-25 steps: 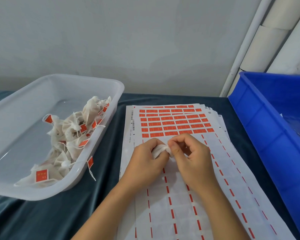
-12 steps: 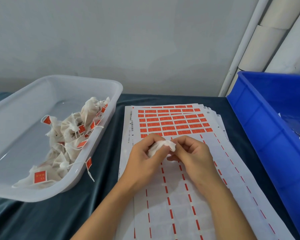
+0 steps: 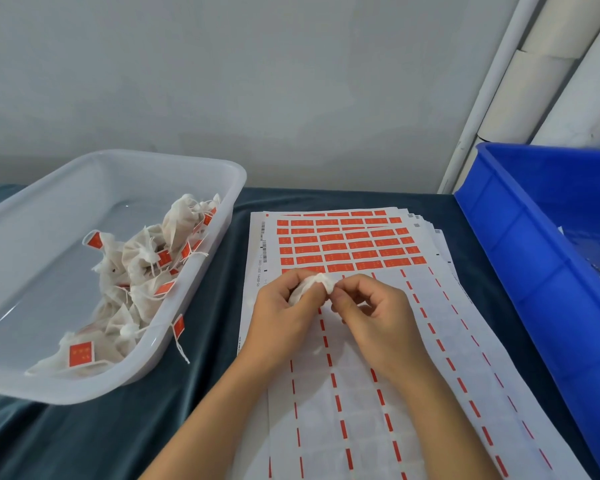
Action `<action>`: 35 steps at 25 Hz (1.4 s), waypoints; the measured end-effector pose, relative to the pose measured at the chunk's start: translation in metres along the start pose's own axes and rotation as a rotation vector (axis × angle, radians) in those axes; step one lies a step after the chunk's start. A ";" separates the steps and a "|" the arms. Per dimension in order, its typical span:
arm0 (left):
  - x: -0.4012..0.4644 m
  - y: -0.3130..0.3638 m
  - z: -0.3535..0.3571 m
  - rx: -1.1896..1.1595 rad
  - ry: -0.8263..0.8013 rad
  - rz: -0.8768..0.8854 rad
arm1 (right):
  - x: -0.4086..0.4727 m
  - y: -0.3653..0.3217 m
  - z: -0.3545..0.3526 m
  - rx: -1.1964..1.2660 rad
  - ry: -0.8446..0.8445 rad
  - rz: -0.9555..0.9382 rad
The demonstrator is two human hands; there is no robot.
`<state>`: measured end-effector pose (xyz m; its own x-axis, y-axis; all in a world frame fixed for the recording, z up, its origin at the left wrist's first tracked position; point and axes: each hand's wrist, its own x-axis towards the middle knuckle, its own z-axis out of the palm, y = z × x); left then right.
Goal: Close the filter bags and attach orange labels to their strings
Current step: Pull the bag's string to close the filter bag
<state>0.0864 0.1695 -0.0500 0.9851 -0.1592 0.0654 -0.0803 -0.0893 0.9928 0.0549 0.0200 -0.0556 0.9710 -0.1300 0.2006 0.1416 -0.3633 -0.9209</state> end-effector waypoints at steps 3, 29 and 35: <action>0.001 -0.001 -0.001 -0.005 -0.017 -0.022 | 0.000 0.003 0.000 -0.030 0.015 0.002; 0.000 0.001 -0.002 0.002 -0.112 -0.132 | -0.006 0.001 0.002 -0.240 0.259 -0.363; 0.000 -0.001 0.000 -0.008 -0.099 -0.161 | -0.008 0.001 0.001 -0.291 0.220 -0.351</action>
<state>0.0866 0.1701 -0.0510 0.9653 -0.2395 -0.1039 0.0784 -0.1134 0.9904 0.0473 0.0215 -0.0586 0.8064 -0.1337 0.5761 0.3626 -0.6577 -0.6603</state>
